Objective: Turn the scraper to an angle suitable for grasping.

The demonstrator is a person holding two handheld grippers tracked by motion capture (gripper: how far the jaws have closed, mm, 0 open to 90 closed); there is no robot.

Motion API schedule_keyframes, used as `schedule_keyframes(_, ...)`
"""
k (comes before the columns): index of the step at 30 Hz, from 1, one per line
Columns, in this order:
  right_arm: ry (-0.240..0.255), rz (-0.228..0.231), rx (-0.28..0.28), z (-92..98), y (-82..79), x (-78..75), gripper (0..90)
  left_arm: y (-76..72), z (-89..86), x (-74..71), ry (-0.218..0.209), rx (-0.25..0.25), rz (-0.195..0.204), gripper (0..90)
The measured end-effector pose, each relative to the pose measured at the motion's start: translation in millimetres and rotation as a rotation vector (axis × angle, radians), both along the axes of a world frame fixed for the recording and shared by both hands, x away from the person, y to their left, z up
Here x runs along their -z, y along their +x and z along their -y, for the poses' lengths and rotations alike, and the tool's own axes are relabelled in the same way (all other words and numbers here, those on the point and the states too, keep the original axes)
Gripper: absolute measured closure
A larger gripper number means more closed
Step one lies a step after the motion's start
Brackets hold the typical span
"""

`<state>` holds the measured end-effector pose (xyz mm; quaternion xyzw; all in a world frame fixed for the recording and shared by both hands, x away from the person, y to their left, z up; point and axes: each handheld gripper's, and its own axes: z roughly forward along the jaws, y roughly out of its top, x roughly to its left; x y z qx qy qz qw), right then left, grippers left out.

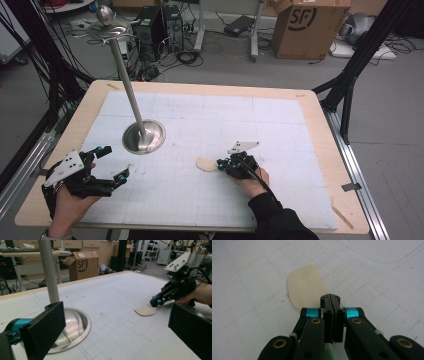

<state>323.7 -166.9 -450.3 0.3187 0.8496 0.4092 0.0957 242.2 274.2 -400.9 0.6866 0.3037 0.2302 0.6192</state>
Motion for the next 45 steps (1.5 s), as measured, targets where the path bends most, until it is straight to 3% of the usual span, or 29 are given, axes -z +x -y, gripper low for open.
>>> schedule_keyframes(11, 0.007, -0.008, -0.075, 6.9, -38.9, 0.0, 90.0, -0.9, -0.6, -1.3, -0.003, 0.0, 0.005, 1.7)
schedule_keyframes(14, -0.017, 0.028, -0.099, 6.4, -43.5, -0.9, 90.0, -0.6, 1.3, -1.3, -0.004, 0.003, 0.004, 1.7)
schedule_keyframes(17, -0.086, 0.103, -0.103, 2.1, -48.4, -7.5, 90.0, 0.1, 2.0, -1.5, -0.001, 0.008, 0.005, 1.7)
schedule_keyframes(20, -0.022, 0.141, -0.081, 8.7, -56.5, -18.1, 90.0, 1.1, 0.5, -1.5, -0.008, 0.007, 0.004, 1.7)
schedule_keyframes(25, -0.015, 0.095, -0.093, 26.4, -82.7, -18.5, 90.0, 1.3, -1.7, -1.1, -0.016, -0.001, 0.003, 1.7)
schedule_keyframes(26, -0.032, 0.085, -0.068, 34.2, -94.4, -16.5, 90.0, 1.1, -1.2, -1.1, -0.014, 0.0, 0.001, 1.7)
schedule_keyframes(32, -0.061, 0.057, -0.009, 52.6, -111.1, -10.4, 90.0, 0.4, 4.6, -1.3, -0.004, 0.011, 0.002, 1.7)
schedule_keyframes(36, -0.073, 0.055, 0.043, 64.1, -111.8, -3.9, 90.0, 1.8, 4.8, -0.6, -0.003, 0.009, -0.002, 1.7)
schedule_keyframes(39, -0.106, 0.088, 0.07, 65.7, -105.5, -3.8, 90.0, 2.0, 4.6, -0.3, -0.006, 0.007, -0.004, 1.7)
schedule_keyframes(45, -0.094, 0.085, 0.116, 64.2, -72.1, -2.1, 90.0, 1.7, 3.3, -1.3, -0.01, 0.003, 0.002, 1.7)
